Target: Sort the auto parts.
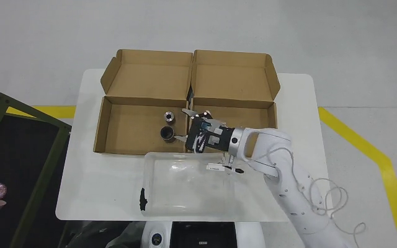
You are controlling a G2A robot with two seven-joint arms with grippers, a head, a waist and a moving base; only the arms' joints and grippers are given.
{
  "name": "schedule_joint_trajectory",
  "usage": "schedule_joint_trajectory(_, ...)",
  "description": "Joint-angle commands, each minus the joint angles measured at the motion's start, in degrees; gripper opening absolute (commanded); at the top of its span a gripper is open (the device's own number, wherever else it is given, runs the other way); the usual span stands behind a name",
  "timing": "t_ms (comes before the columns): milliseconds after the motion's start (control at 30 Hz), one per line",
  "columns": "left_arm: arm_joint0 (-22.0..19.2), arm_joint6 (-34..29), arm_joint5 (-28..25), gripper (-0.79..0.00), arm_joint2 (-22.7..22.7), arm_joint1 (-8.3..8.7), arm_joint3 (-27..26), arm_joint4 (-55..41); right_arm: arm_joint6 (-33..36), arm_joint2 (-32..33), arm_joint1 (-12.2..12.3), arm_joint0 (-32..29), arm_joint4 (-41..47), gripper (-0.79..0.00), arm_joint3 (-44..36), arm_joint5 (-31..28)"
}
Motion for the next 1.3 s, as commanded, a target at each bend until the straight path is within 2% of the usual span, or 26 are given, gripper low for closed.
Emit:
schedule_joint_trajectory(0, 0.0, 0.0, 0.0, 0.000, 0.0, 0.00, 0.0, 0.0, -0.8, 2.1, 0.5, -2.2, -0.5, -0.332, -1.8, -0.4)
schedule_joint_trajectory(433, 0.0, 0.0, 0.0, 0.000, 0.0, 0.00, 0.0, 0.0, -16.4, 17.7, 3.6, -16.8, -8.5, -0.259, -9.3, 1.2)
schedule_joint_trajectory(800, 0.0, 0.0, 0.0, 0.000, 0.0, 0.00, 0.0, 0.0, -27.1, 31.9, 5.4, -31.4, -9.5, -0.206, -12.8, 2.9)
schedule_joint_trajectory(967, 0.0, 0.0, 0.0, 0.000, 0.0, 0.00, 0.0, 0.0, -31.2, 35.3, 5.6, -36.7, -9.1, -0.169, -13.4, 6.1)
schedule_joint_trajectory(1033, 0.0, 0.0, 0.0, 0.000, 0.0, 0.00, 0.0, 0.0, -32.6, 35.9, 5.6, -38.7, -9.0, -0.139, -13.3, 7.9)
schedule_joint_trajectory(1267, 0.0, 0.0, 0.0, 0.000, 0.0, 0.00, 0.0, 0.0, -35.3, 37.1, 5.7, -43.3, -8.6, -0.102, -12.9, 10.8)
